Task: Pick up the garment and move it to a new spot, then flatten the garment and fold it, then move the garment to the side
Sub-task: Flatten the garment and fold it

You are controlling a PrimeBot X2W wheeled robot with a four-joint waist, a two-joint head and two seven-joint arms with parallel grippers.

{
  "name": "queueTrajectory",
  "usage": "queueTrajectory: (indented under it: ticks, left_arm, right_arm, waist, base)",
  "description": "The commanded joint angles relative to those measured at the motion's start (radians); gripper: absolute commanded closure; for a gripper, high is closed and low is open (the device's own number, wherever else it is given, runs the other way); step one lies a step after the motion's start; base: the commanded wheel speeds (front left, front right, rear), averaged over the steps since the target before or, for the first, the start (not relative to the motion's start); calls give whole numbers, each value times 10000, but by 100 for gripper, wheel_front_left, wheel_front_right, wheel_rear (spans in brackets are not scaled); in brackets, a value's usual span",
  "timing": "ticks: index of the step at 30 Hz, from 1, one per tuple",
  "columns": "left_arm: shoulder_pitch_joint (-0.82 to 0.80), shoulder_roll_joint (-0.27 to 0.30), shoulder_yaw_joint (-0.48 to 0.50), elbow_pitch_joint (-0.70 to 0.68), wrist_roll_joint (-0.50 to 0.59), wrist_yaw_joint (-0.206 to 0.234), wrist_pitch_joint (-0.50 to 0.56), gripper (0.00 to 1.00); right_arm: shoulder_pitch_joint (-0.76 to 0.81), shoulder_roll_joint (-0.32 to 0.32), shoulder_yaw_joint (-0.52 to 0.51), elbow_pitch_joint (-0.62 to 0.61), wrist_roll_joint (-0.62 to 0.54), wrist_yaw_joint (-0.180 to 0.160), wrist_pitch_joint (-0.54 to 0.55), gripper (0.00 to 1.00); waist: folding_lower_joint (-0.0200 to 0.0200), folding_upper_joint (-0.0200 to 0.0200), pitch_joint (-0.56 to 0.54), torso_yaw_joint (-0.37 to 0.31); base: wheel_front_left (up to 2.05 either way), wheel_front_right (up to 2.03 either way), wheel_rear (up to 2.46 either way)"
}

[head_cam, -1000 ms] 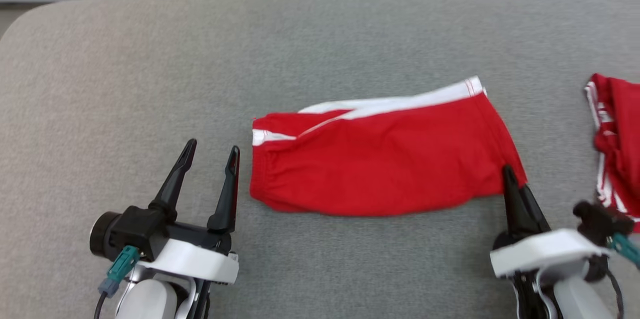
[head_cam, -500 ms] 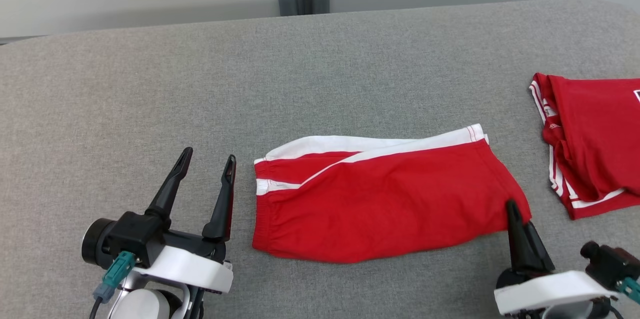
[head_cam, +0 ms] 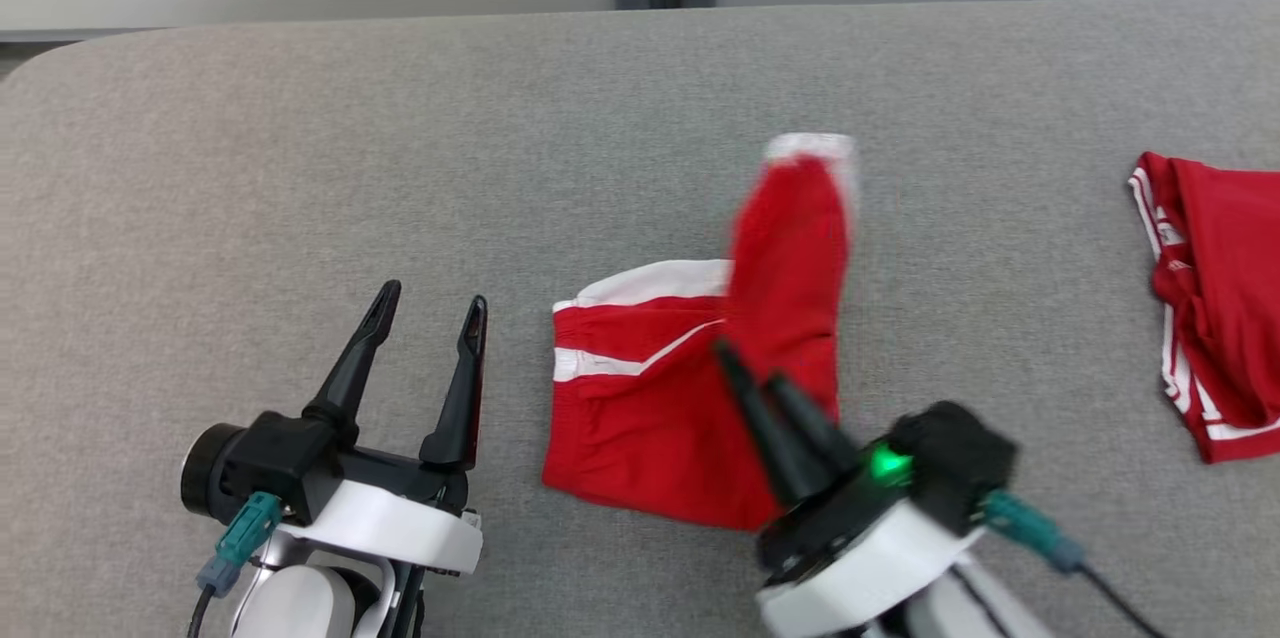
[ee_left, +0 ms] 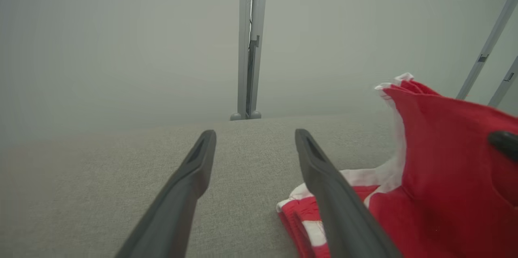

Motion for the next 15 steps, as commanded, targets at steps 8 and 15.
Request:
queueTrajectory:
  ticks: [8, 15]
  left_arm:
    - [-275, -78, -113, 197, -149, 15, -203, 0]
    - [-385, -169, -204, 352, -242, 40, -322, 0]
  right_arm:
    - [-1147, -73, 2653, 1918, 747, 6, 289, 100]
    - [-1903, -52, 3534, 3322, 1720, 6, 106, 55]
  waist:
    - [0, 0, 271, 469]
    - [0, 0, 471, 629]
  base:
    - [0, 0, 0]
    - [0, 0, 0]
